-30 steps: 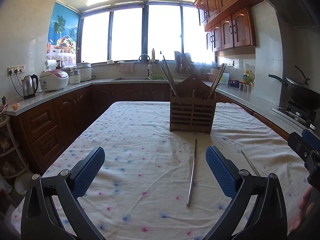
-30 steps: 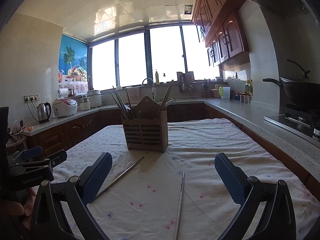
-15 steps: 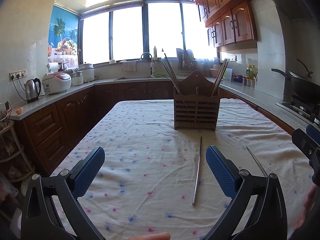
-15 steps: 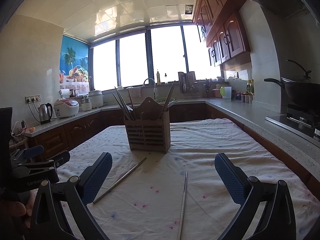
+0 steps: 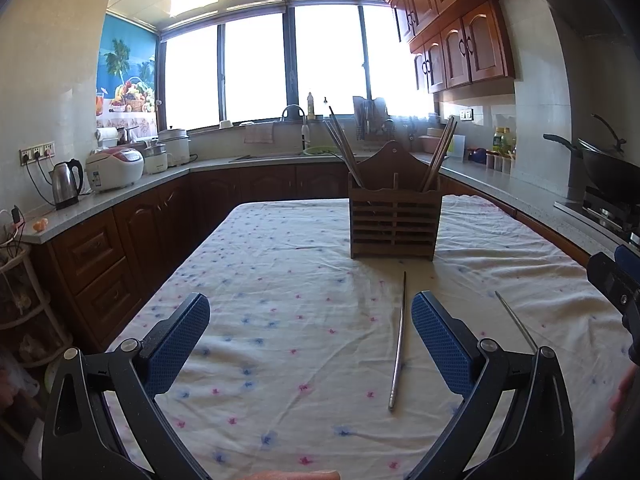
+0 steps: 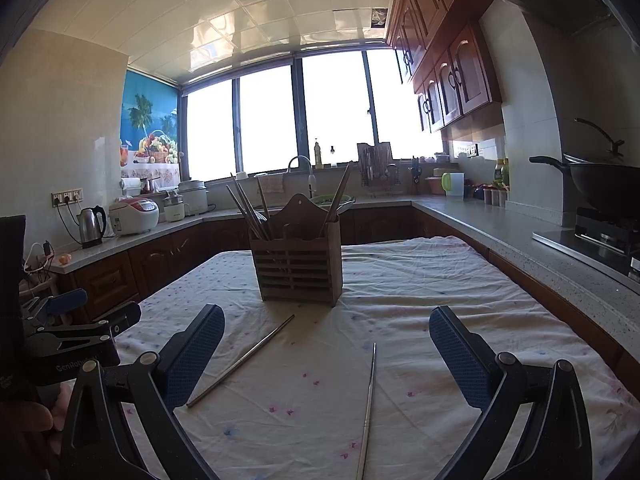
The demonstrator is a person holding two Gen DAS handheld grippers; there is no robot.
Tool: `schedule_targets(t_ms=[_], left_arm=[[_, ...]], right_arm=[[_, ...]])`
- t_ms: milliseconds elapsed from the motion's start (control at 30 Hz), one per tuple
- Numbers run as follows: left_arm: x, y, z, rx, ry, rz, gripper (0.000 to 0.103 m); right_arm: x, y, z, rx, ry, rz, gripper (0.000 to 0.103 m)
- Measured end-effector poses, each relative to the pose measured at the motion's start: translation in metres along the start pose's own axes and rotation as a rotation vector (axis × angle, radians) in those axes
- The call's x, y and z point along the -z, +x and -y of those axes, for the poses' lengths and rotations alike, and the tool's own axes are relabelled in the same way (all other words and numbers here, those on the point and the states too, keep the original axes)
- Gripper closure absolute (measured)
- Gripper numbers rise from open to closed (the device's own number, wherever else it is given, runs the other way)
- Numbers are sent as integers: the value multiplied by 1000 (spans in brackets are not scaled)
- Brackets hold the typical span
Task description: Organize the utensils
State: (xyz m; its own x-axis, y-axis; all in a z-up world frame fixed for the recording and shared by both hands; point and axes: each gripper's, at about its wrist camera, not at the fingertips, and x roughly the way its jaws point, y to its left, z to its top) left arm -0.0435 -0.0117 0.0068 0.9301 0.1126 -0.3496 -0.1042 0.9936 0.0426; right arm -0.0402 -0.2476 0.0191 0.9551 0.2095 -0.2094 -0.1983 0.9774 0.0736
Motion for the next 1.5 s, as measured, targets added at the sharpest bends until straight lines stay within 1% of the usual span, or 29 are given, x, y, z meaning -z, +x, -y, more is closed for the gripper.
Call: schedule_targets(t_ms=[167,333,1500], left_arm=[[1,2,1,-1,9,-9,0],[2,1,2,-11,19,3,0],[0,1,1,-12,17,8,0]], right_arm=[[0,0,0,-1,0,0,0],[0,-1,-2,-3,1,3,0],[-4,-3,-5,-16,5,8,0]])
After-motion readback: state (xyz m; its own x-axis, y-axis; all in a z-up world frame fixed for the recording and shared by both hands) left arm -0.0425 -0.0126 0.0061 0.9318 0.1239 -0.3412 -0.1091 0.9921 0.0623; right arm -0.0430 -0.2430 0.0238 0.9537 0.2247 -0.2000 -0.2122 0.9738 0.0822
